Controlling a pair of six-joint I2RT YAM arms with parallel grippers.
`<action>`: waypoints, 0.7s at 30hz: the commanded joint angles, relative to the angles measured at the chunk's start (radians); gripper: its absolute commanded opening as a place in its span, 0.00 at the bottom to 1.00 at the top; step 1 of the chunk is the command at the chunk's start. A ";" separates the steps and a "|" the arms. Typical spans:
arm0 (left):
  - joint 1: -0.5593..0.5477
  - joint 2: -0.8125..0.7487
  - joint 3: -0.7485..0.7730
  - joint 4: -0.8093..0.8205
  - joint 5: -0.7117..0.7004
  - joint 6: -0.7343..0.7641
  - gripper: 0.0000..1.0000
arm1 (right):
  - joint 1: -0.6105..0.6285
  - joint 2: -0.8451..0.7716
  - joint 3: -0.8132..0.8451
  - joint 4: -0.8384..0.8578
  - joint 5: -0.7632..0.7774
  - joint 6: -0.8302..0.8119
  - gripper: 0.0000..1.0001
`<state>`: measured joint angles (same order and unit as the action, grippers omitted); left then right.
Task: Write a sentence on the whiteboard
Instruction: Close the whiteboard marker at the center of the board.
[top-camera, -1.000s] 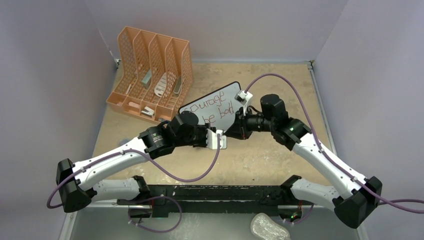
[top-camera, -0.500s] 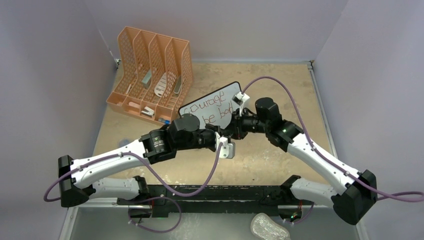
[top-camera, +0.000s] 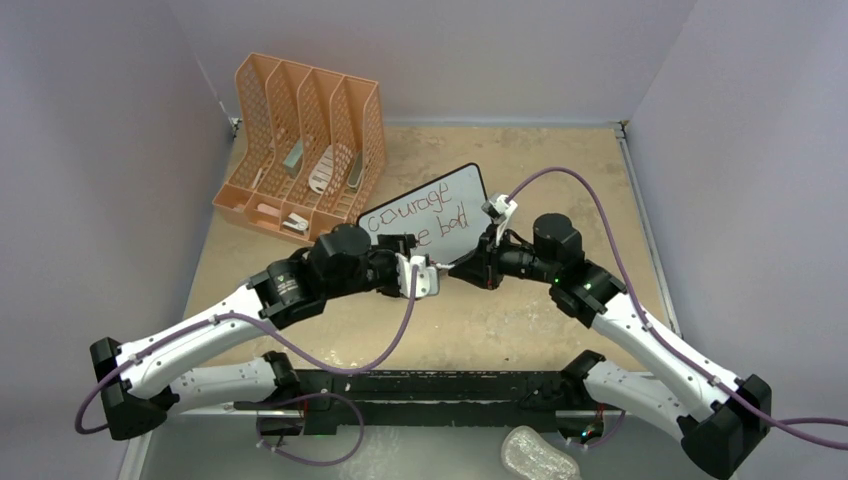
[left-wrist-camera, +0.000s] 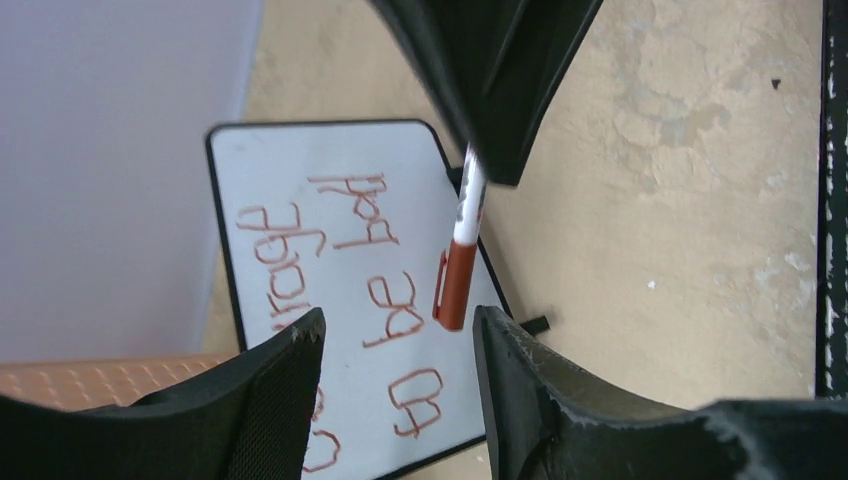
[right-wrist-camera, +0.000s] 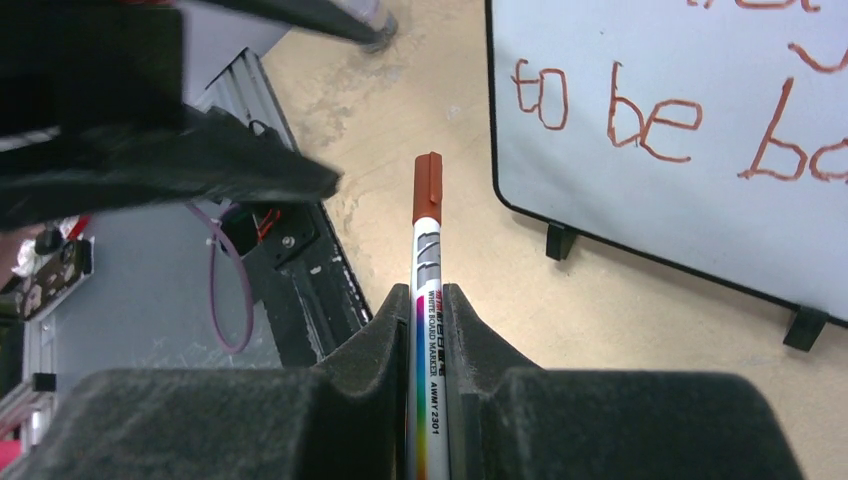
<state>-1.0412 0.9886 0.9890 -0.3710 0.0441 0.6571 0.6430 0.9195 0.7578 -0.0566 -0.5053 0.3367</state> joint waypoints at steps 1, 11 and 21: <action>0.122 0.023 0.073 -0.132 0.214 -0.089 0.55 | 0.000 -0.045 -0.023 0.086 -0.095 -0.093 0.00; 0.240 0.160 0.221 -0.288 0.586 -0.138 0.52 | 0.000 -0.067 -0.066 0.116 -0.199 -0.241 0.00; 0.284 0.276 0.277 -0.366 0.755 -0.142 0.48 | 0.000 -0.083 -0.064 0.152 -0.211 -0.258 0.00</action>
<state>-0.7643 1.2461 1.2194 -0.7086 0.6903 0.5308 0.6430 0.8581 0.6949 0.0235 -0.6811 0.1040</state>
